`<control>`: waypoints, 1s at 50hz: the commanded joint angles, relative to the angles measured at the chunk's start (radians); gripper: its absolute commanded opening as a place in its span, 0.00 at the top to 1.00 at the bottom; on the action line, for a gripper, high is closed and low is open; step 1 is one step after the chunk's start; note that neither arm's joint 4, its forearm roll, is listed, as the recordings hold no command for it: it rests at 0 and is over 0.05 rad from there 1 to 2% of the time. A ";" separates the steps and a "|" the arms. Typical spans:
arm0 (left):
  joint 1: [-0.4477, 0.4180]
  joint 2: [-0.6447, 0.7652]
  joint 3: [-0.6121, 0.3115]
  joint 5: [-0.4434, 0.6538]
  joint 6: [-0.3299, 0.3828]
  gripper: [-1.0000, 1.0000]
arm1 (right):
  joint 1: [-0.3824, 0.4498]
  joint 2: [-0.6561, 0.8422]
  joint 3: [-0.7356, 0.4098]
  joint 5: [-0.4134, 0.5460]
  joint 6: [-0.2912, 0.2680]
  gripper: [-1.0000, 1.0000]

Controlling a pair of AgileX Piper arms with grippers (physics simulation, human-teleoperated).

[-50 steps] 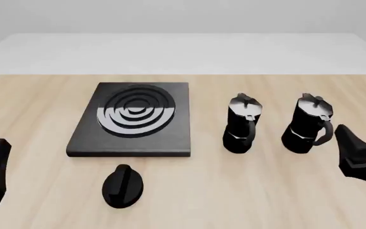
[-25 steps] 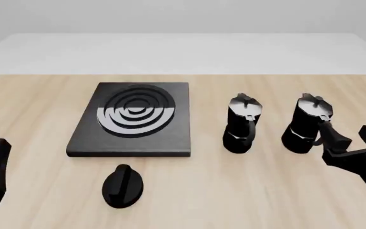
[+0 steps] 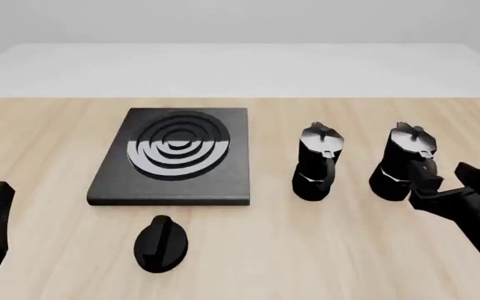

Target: Put the right moka pot on the stove.

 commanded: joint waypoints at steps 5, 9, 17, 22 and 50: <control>0.000 0.000 0.000 0.000 0.000 0.00 | 0.002 0.140 -0.043 -0.073 -0.020 0.00; 0.000 0.000 0.000 0.000 0.000 0.00 | 0.003 0.174 -0.056 -0.088 -0.029 0.00; 0.000 0.000 0.000 0.000 0.000 0.00 | 0.000 0.244 -0.085 -0.109 -0.037 0.00; 0.000 0.000 0.000 0.000 0.000 0.00 | -0.001 0.256 -0.090 -0.113 -0.036 0.00; 0.000 0.000 0.000 0.000 0.000 0.00 | -0.002 0.349 -0.138 -0.116 -0.009 0.00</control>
